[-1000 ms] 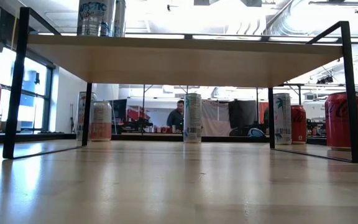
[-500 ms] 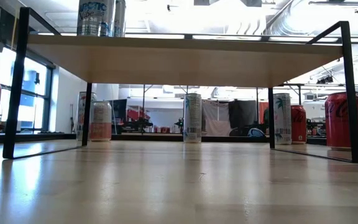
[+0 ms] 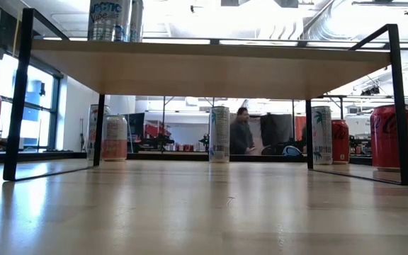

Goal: Place canned beverage on shelf
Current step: Put the white blue soda can aligned with the other white blue soda cans on the shelf

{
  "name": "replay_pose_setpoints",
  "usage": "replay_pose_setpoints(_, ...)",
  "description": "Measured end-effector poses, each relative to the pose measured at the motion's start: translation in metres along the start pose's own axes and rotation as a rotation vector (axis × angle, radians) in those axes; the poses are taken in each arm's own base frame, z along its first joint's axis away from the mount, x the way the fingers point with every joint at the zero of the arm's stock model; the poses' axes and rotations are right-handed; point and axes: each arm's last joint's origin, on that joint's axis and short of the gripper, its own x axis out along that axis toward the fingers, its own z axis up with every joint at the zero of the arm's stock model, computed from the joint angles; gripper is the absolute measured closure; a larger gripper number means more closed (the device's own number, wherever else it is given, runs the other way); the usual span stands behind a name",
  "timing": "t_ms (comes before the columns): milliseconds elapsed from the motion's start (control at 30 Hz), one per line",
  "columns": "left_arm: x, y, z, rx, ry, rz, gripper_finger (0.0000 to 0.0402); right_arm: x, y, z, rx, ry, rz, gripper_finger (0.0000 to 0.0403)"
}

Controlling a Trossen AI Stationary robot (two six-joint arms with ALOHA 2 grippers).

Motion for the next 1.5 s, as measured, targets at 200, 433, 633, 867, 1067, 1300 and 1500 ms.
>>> replay_pose_setpoints(200,0.033,-0.023,-0.021,0.029,0.084,0.09,0.0162,0.003,0.011,-0.004,-0.027,-0.017,0.011,0.0089)
replay_pose_setpoints(433,0.064,-0.025,-0.047,0.034,0.255,0.202,0.0162,0.012,0.023,-0.012,-0.033,-0.03,0.013,0.0089)
replay_pose_setpoints(633,0.094,-0.024,-0.063,0.114,0.377,0.199,0.0162,0.031,0.051,-0.017,-0.105,-0.105,0.069,0.0089)
replay_pose_setpoints(867,0.112,-0.024,-0.07,0.149,0.551,0.263,0.0162,0.055,0.067,-0.022,-0.172,-0.158,0.151,0.0089)
replay_pose_setpoints(1067,0.123,-0.027,-0.072,0.28,0.668,0.266,0.0162,0.079,0.065,-0.024,-0.153,-0.152,0.208,0.0089)
replay_pose_setpoints(1300,0.143,-0.029,-0.087,0.437,0.759,0.224,0.0162,0.103,0.069,-0.037,-0.211,-0.133,0.268,0.0089)
replay_pose_setpoints(1500,0.161,-0.024,-0.101,0.572,0.831,0.215,0.0162,0.12,0.069,-0.048,-0.229,-0.106,0.296,0.0089)
